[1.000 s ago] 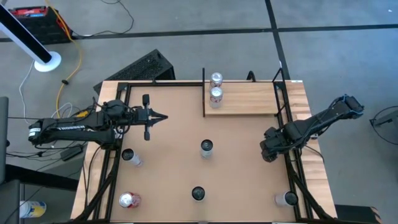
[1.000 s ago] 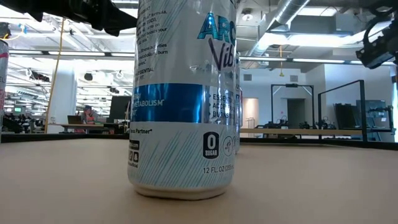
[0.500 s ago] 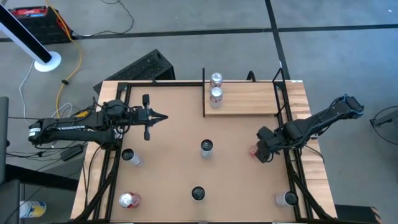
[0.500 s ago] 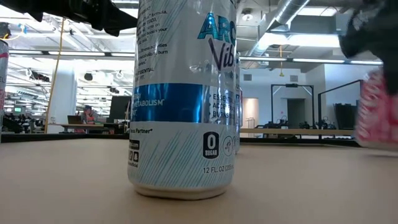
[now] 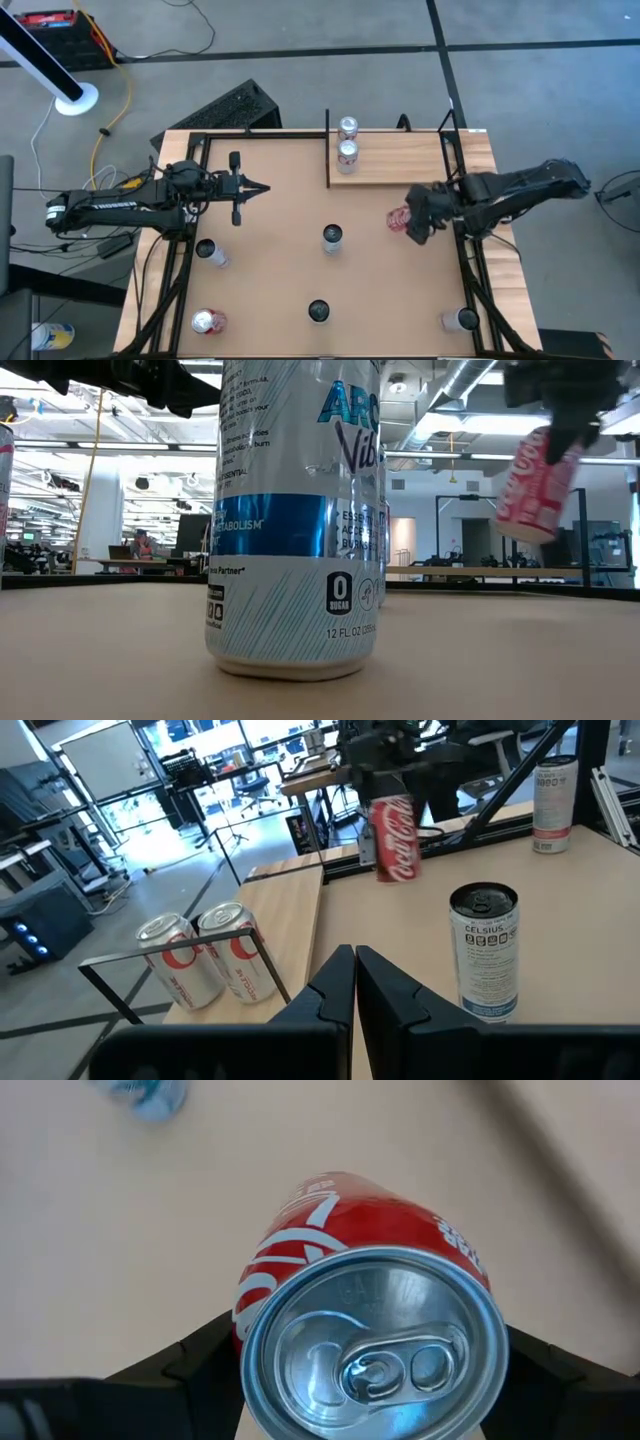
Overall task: Place canned beverage on shelf
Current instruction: Put the right red-white soda can on the shelf
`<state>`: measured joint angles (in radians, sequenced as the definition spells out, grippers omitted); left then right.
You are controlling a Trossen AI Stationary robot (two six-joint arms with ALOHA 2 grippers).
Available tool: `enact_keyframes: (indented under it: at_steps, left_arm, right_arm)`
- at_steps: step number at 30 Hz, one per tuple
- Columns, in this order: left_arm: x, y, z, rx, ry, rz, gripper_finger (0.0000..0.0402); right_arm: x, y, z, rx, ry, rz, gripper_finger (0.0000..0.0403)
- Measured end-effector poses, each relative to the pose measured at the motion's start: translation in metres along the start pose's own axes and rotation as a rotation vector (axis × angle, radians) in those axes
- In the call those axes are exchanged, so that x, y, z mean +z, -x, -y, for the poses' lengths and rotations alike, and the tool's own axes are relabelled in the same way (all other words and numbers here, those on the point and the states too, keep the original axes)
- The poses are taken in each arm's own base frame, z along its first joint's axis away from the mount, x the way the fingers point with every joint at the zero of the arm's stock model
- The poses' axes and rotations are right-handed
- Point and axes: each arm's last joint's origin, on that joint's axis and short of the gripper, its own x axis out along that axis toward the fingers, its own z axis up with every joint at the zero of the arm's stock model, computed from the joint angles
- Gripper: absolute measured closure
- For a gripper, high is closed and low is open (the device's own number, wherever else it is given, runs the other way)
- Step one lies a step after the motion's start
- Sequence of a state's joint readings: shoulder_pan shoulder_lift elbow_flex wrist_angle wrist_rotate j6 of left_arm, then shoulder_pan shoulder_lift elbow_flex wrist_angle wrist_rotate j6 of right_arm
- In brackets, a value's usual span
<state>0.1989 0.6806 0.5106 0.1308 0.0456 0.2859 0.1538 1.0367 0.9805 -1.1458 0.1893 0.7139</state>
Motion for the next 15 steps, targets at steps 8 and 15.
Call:
enact_keyframes:
  at_steps: [8, 15]
  left_arm:
    - [0.0, 0.0, 0.0, 0.001, 0.011, 0.0, 0.0402]
    - [0.0, 0.0, 0.0, 0.009, 0.019, -0.002, 0.0402]
  right_arm:
    - [0.04, 0.013, 0.035, -0.091, 0.21, 0.133, 0.0081]
    - [0.083, 0.005, 0.062, -0.175, 0.45, 0.069, 0.0082]
